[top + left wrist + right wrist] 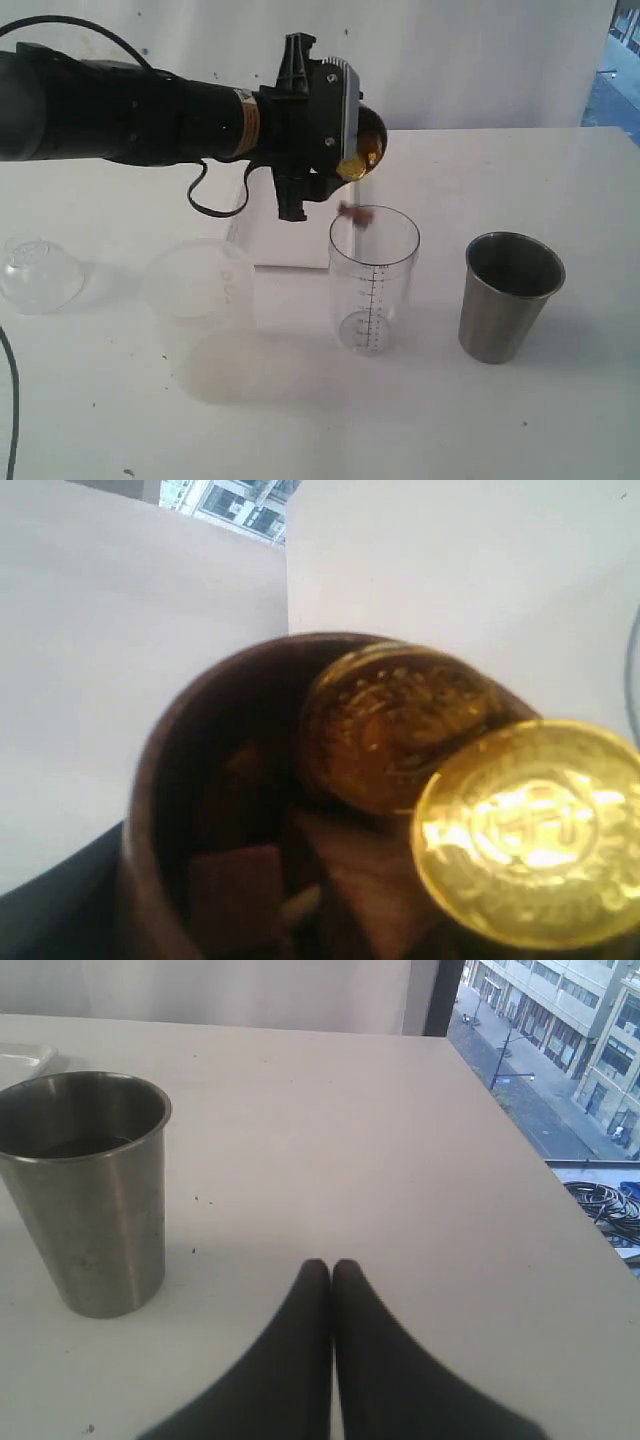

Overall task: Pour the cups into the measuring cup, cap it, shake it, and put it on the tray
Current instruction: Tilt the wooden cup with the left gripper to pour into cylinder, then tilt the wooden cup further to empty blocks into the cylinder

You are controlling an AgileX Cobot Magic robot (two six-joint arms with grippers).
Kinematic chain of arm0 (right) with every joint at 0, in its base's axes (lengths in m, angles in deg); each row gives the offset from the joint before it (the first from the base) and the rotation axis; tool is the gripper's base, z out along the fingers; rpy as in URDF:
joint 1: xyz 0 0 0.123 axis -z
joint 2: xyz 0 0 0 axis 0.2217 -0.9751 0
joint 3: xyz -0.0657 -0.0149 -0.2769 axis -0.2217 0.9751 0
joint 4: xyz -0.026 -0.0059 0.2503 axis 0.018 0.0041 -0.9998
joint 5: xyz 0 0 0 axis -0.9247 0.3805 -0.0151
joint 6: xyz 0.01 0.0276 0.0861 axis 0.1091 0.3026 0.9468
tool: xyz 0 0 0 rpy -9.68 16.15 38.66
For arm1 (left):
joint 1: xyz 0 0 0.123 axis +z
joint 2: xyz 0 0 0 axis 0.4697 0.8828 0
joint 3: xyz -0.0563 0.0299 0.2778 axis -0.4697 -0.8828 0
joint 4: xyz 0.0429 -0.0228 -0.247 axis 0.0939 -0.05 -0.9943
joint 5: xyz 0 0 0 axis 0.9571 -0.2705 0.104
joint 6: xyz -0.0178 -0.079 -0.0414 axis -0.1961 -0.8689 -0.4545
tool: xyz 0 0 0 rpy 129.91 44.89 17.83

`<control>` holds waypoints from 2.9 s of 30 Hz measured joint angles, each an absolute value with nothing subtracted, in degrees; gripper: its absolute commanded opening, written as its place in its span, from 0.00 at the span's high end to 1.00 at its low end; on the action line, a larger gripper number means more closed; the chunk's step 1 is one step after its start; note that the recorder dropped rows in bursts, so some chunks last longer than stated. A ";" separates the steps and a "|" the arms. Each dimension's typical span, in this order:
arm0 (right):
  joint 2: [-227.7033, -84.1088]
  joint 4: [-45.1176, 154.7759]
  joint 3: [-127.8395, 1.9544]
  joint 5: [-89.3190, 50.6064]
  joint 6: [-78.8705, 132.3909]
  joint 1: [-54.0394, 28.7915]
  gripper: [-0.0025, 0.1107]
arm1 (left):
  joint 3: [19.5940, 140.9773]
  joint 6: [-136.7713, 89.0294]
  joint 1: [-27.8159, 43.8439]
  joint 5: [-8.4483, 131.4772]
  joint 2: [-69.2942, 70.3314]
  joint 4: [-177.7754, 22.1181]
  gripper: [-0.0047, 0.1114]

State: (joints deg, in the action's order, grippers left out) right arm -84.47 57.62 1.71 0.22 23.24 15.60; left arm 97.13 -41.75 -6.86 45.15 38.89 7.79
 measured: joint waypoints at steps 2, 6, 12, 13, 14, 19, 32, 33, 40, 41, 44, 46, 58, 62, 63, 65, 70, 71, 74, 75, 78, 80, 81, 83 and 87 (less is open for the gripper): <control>-84.47 57.62 1.71 0.22 23.24 15.60 0.98 | 97.13 -40.48 -7.66 44.98 38.89 7.58 0.96; -84.47 57.62 1.71 0.22 23.24 15.60 0.98 | 97.13 -37.80 -8.05 43.86 38.89 7.58 0.96; -84.47 57.62 1.71 0.22 23.24 15.60 0.98 | 97.13 -34.94 -8.05 44.08 38.89 7.51 0.96; -84.47 57.62 1.71 0.22 23.24 15.60 0.98 | 97.13 -34.67 -8.05 44.18 38.89 7.51 0.96; -84.47 57.62 1.71 0.22 23.24 15.60 0.98 | 97.13 -34.05 -8.05 44.18 38.89 7.51 0.96; -84.47 57.62 1.71 0.22 23.24 15.60 0.98 | 97.13 -31.96 -8.05 44.30 38.89 7.51 0.96; -84.47 57.62 1.71 0.22 23.24 15.60 0.98 | 97.13 -26.38 -8.05 44.30 38.89 7.45 0.96; -84.47 57.62 1.71 0.22 23.24 15.60 0.98 | 97.13 -25.88 -8.05 44.30 38.89 7.45 0.96; -84.47 57.62 1.71 0.22 23.24 15.60 0.98 | 97.13 -24.59 -8.05 44.53 38.89 7.45 0.96; -84.47 57.62 1.71 0.22 23.24 15.60 0.98 | 97.13 -24.54 -8.05 44.53 38.89 7.45 0.96; -84.47 57.62 1.71 0.22 23.24 15.60 0.98 | 97.13 -24.45 -8.05 44.53 38.89 7.45 0.96; -84.47 57.62 1.71 0.22 23.24 15.60 0.98 | 97.13 -24.57 -8.17 44.53 38.89 7.45 0.96; -84.47 57.62 1.71 0.22 23.24 15.60 0.98 | 97.13 -25.26 -10.41 47.64 38.89 7.45 0.96; -84.47 57.62 1.71 0.22 23.24 15.60 0.98 | 97.13 -22.29 -10.41 47.96 38.89 7.45 0.96; -84.47 57.62 1.71 0.22 23.24 15.60 0.98 | 97.13 -21.58 -10.54 48.01 38.89 7.45 0.96; -84.47 57.62 1.71 0.22 23.24 15.60 0.98 | 97.13 -21.02 -10.84 48.15 38.89 7.45 0.96; -84.47 57.62 1.71 0.22 23.24 15.60 0.98 | 97.13 -18.81 -11.80 48.79 38.89 7.45 0.96; -84.47 57.62 1.71 0.22 23.24 15.60 0.98 | 97.13 -18.42 -11.91 49.04 38.89 7.45 0.96; -84.47 57.62 1.71 0.22 23.24 15.60 0.98 | 97.13 -17.23 -11.91 50.09 38.89 7.37 0.96; -84.47 57.62 1.71 0.22 23.24 15.60 0.98 | 97.13 -16.93 -11.91 50.23 38.89 7.37 0.96; -84.47 57.62 1.71 0.22 23.24 15.60 0.98 | 97.13 -15.67 -11.91 50.60 38.89 7.37 0.96; -84.47 57.62 1.71 0.22 23.24 15.60 0.98 | 97.13 -14.77 -11.91 50.69 38.89 7.37 0.96; -84.47 57.62 1.71 0.22 23.24 15.60 0.98 | 97.13 -14.46 -11.91 50.69 38.89 7.37 0.96; -84.47 57.62 1.71 0.22 23.24 15.60 0.98 | 97.13 -14.22 -11.91 50.69 38.89 7.37 0.96; -84.47 57.62 1.71 0.22 23.24 15.60 0.98 | 97.13 -13.99 -11.91 50.69 38.89 7.37 0.96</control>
